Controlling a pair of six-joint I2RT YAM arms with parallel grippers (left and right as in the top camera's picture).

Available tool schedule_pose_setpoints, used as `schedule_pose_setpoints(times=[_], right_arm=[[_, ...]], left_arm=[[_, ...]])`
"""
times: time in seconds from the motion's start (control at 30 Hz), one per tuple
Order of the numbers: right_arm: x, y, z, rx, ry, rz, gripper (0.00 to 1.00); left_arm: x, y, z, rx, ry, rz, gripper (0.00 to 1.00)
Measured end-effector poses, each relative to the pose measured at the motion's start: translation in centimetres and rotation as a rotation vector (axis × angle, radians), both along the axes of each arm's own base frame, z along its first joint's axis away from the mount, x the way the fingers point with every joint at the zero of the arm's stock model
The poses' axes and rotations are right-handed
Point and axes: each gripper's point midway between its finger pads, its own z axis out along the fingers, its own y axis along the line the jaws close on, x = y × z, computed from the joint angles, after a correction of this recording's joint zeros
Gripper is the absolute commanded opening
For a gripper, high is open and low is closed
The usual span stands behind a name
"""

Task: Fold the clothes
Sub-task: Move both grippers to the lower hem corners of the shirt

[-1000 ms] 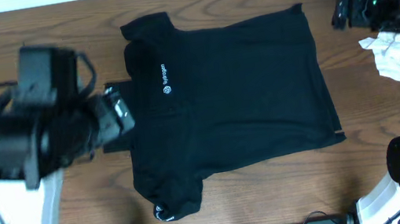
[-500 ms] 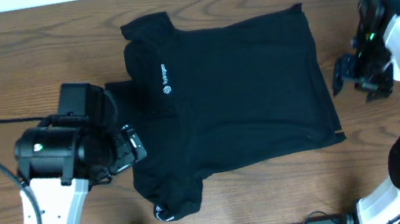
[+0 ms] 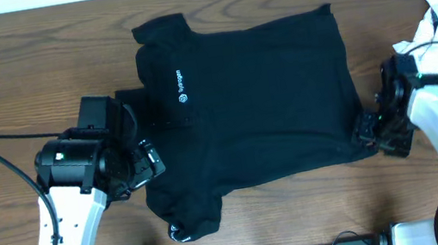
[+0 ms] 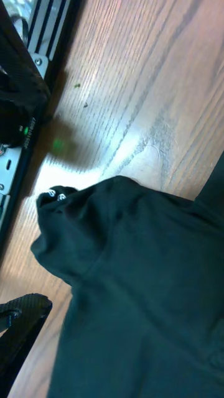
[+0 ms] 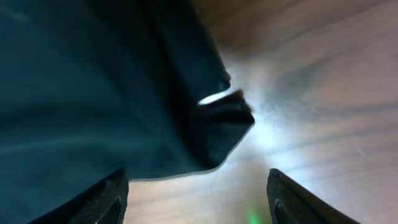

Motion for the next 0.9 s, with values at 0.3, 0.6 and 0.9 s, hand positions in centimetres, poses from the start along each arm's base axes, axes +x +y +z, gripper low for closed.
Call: schedule_pose_setpoints(times=[0.3,0.6,0.9], right_arm=[[-0.6,0.2,-2.6,0.002,-0.028,-0.003,0.59],[-0.6,0.2,-3.4,-0.004,-0.051,-0.008,0.04],[-0.6,0.2,-3.4,-0.002,-0.054,-0.011,0.02]], left_arm=[[-0.4,0.5,-1.3,0.025,0.025,0.026,0.98],[-1.7,0.8,-4.4,0.041,0.089,0.058,0.98],[-3.7,0.9,-7.2,0.037,0.170,0.111,0.98]])
